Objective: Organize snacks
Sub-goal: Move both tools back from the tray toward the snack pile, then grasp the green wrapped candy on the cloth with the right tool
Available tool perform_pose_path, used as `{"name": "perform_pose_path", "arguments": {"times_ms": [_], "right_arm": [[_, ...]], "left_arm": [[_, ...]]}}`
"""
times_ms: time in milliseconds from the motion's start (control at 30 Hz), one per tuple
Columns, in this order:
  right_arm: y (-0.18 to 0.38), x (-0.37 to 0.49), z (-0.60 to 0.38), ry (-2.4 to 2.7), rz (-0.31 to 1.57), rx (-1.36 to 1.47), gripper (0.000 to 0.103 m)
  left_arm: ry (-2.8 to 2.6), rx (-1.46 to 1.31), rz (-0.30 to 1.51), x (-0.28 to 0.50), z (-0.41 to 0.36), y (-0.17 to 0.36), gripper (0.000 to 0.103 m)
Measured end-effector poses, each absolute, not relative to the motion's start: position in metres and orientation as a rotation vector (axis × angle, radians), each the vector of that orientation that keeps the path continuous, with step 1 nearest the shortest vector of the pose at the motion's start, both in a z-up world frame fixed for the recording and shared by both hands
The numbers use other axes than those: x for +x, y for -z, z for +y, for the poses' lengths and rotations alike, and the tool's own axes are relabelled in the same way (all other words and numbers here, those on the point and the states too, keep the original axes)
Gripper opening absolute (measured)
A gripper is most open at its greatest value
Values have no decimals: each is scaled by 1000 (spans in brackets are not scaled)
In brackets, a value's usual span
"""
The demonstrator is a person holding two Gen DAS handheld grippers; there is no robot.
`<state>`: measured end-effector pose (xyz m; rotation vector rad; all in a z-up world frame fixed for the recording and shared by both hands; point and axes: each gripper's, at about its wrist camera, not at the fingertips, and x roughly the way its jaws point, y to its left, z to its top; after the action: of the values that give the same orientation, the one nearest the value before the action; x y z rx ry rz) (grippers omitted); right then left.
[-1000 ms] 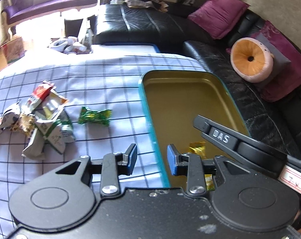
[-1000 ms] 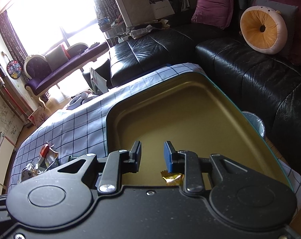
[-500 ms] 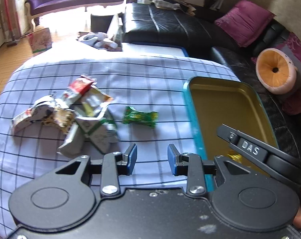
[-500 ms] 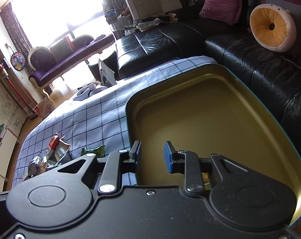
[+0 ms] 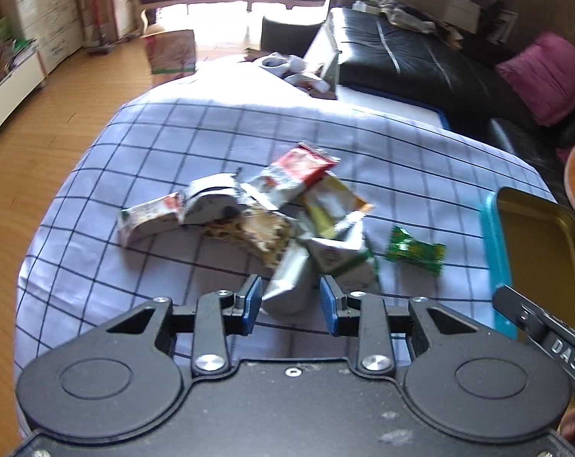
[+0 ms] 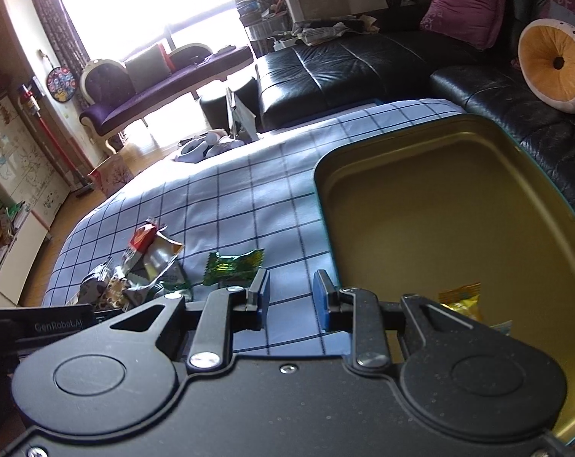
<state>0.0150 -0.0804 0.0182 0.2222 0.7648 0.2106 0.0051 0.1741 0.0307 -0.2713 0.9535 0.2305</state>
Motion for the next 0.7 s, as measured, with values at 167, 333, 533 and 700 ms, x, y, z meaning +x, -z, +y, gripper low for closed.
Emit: {"name": "perform_pose_path", "arguments": {"times_ms": [167,333,533,700], "right_arm": [[-17,14,-66,-233,769,205,38],[-15,15,-53,-258,778,183,38],[-12,31,-37,-298,819,167,38],[-12,49,-32,-309,834,221,38]], "left_arm": [[-318,-272,960,4,196,-26,33],[-339,-298,968,1,215,-23,33],[-359,-354,987,3,234,-18,33],[-396,-400,1002,1,251,-13,33]]}}
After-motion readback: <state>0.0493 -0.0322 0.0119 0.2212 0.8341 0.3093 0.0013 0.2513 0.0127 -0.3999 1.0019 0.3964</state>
